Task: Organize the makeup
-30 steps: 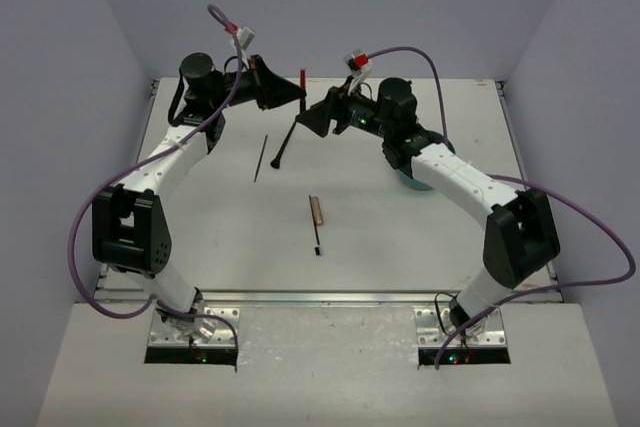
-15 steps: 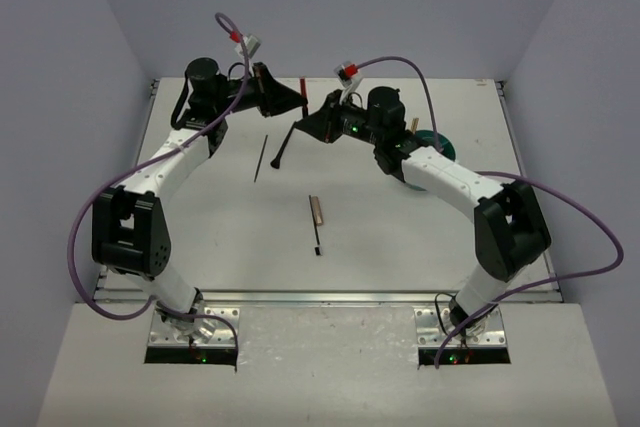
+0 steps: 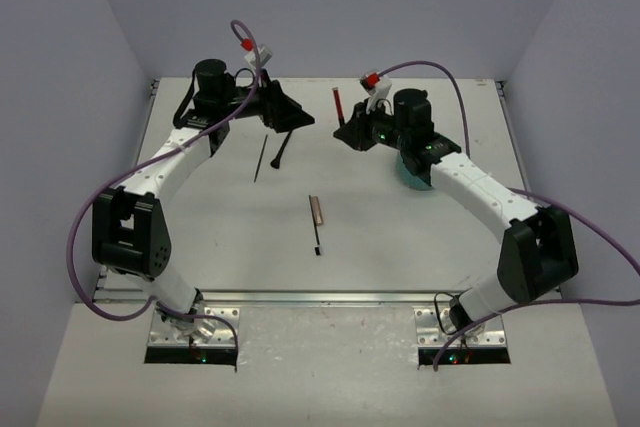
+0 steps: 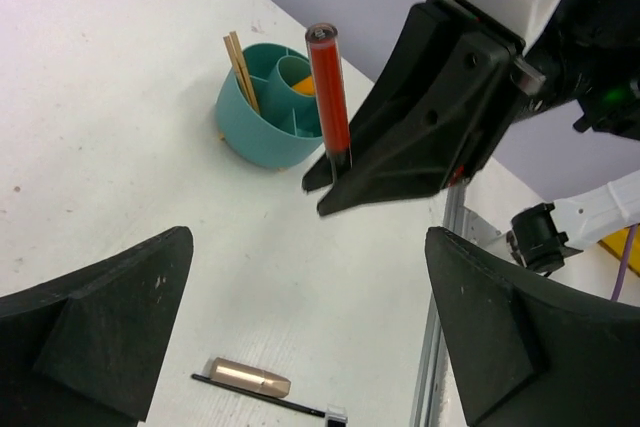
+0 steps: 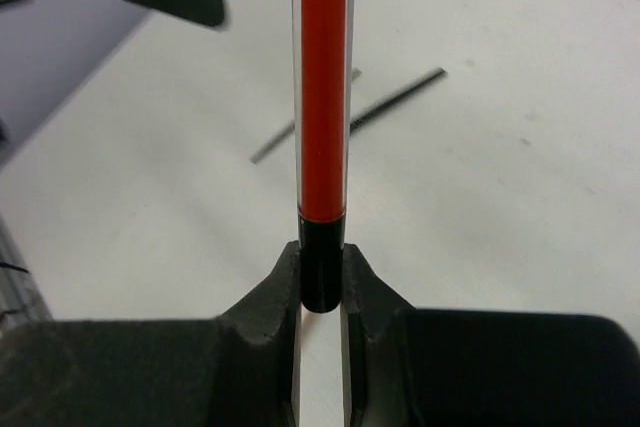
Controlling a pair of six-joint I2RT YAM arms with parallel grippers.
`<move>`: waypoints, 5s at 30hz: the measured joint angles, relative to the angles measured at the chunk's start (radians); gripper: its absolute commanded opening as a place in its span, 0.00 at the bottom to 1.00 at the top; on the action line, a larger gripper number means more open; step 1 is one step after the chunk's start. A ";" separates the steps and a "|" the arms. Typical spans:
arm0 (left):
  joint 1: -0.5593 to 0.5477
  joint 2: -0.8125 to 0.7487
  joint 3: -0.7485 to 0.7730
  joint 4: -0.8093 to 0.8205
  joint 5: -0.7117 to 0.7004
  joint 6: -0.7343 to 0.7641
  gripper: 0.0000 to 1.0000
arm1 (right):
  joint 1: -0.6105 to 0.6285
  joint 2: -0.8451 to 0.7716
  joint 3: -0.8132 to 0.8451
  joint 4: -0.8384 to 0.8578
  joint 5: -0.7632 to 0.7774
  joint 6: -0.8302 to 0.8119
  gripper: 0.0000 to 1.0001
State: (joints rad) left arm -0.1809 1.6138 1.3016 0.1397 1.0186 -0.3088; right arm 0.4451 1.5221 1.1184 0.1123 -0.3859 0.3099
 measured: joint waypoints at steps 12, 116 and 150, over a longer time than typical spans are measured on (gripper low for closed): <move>0.013 0.000 0.020 -0.139 -0.052 0.159 1.00 | -0.189 -0.242 -0.046 -0.369 0.257 -0.518 0.00; -0.213 -0.145 -0.020 -0.169 -0.286 0.728 0.00 | -0.230 -0.105 0.037 -0.157 0.013 -0.091 0.90; -0.235 -0.148 -0.147 0.036 -0.443 0.758 0.00 | 0.007 0.133 0.005 0.232 0.216 1.438 0.21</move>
State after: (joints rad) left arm -0.4164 1.4654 1.1548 0.1759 0.5755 0.4491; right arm 0.4520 1.6547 1.1236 0.3440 -0.1695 1.7478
